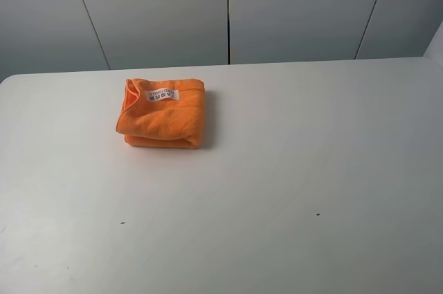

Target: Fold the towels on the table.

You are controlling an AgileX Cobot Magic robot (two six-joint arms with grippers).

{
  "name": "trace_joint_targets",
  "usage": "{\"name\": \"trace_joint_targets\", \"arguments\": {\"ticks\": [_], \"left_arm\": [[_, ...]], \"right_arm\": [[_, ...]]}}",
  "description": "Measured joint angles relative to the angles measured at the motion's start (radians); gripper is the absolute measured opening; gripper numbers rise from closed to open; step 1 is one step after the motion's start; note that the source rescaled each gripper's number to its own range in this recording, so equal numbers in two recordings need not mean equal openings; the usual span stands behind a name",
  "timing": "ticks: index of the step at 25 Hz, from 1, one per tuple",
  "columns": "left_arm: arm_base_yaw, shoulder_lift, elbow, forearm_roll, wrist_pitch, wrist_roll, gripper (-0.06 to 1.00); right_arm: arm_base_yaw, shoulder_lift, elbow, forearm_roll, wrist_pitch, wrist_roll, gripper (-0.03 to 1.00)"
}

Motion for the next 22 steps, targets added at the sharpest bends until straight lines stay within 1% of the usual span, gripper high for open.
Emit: {"name": "trace_joint_targets", "arguments": {"ticks": [3, 6, 11, 15, 18, 22], "left_arm": [[0.000, -0.135, 0.027, -0.004, 0.050, 0.000, 0.99], [0.000, -0.255, 0.053, -0.004, 0.107, 0.000, 0.99], [0.000, -0.432, 0.131, -0.004, 0.135, 0.000, 0.99], [0.000, -0.568, 0.212, -0.033, 0.140, 0.018, 0.99], [0.000, -0.663, 0.273, -0.045, 0.143, 0.029, 0.99], [0.000, -0.790, 0.351, -0.046, 0.144, 0.068, 0.99]], "right_arm": [[0.000, -0.202, 0.073, -0.016, 0.000, 0.002, 1.00], [0.000, -0.400, 0.145, -0.055, 0.000, 0.014, 1.00], [0.000, -0.713, 0.276, -0.198, 0.062, 0.086, 1.00], [0.030, -0.922, 0.397, -0.300, 0.084, 0.171, 1.00], [0.044, -1.051, 0.477, -0.324, 0.113, 0.192, 1.00], [0.044, -1.201, 0.551, -0.332, 0.153, 0.200, 1.00]]}}
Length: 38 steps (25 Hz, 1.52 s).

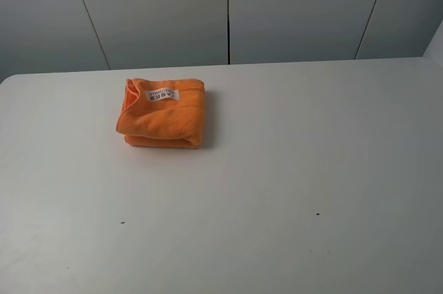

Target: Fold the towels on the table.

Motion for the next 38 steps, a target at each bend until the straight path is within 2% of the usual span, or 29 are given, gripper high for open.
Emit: {"name": "trace_joint_targets", "arguments": {"ticks": [4, 9, 15, 23, 33, 38], "left_arm": [[0.000, -0.039, 0.040, -0.016, 0.005, 0.057, 0.99], [0.000, -0.040, 0.089, -0.046, 0.005, 0.090, 0.99], [0.000, -0.044, 0.180, -0.050, 0.005, 0.092, 0.99], [0.000, -0.044, 0.195, -0.026, -0.055, 0.092, 0.99], [0.000, -0.044, 0.195, -0.016, -0.079, 0.088, 0.99], [0.000, -0.044, 0.197, -0.077, -0.092, 0.052, 0.99]], "right_arm": [[0.002, -0.022, 0.029, -0.027, 0.050, 0.015, 1.00], [0.004, -0.022, 0.064, -0.027, 0.033, 0.033, 1.00], [0.004, -0.022, 0.064, -0.023, 0.037, 0.047, 1.00], [0.004, -0.022, 0.121, -0.044, -0.021, 0.033, 1.00], [0.004, -0.025, 0.145, -0.042, -0.034, 0.045, 1.00], [0.004, -0.026, 0.145, -0.038, -0.034, 0.047, 1.00]]}}
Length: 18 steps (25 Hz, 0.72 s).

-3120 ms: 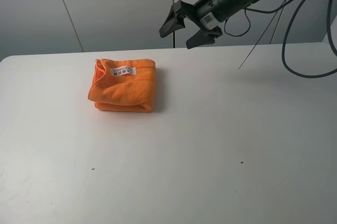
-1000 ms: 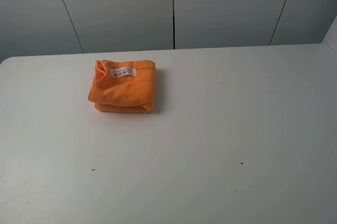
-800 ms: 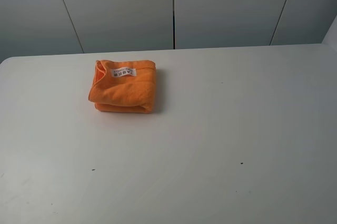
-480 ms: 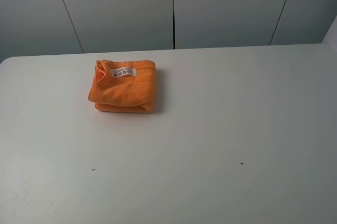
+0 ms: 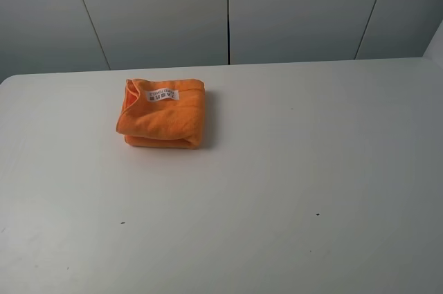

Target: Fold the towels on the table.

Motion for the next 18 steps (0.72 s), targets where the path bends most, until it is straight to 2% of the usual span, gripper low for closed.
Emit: {"name": "trace_joint_targets", "arguments": {"ticks": [7, 18], "left_arm": [[0.000, 0.000, 0.033, 0.002, -0.042, 0.013, 0.99], [-0.017, 0.000, 0.033, 0.003, -0.044, 0.013, 0.99]], "right_arm": [[0.000, 0.000, 0.000, 0.011, -0.001, 0.000, 1.00], [0.000, 0.000, 0.000, 0.011, -0.004, 0.002, 1.00]]}}
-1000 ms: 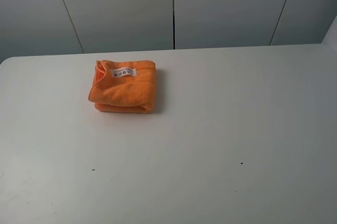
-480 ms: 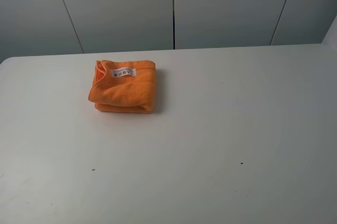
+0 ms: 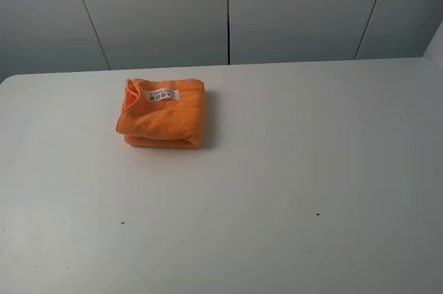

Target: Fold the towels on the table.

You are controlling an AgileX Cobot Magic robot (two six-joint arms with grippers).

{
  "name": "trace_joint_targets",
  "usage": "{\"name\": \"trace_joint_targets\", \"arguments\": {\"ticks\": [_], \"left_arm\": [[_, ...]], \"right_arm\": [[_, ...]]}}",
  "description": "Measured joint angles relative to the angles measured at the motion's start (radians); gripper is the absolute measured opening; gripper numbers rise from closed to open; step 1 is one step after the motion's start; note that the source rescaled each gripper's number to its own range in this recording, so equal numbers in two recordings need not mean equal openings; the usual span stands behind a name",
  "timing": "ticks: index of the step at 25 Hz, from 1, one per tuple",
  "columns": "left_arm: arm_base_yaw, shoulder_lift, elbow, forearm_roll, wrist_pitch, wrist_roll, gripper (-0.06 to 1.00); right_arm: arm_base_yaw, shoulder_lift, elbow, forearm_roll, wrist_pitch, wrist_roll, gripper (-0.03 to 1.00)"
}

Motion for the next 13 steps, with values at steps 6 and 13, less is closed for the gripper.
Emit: {"name": "trace_joint_targets", "arguments": {"ticks": [6, 13], "left_arm": [[0.000, 0.000, 0.000, 0.000, 0.000, 0.000, 0.99], [0.000, 0.000, 0.000, 0.000, 0.000, 0.000, 0.99]], "right_arm": [[0.000, 0.000, 0.000, 0.000, 0.000, 0.000, 1.00], [0.000, 0.000, 0.000, 0.000, 0.000, 0.000, 1.00]]}}
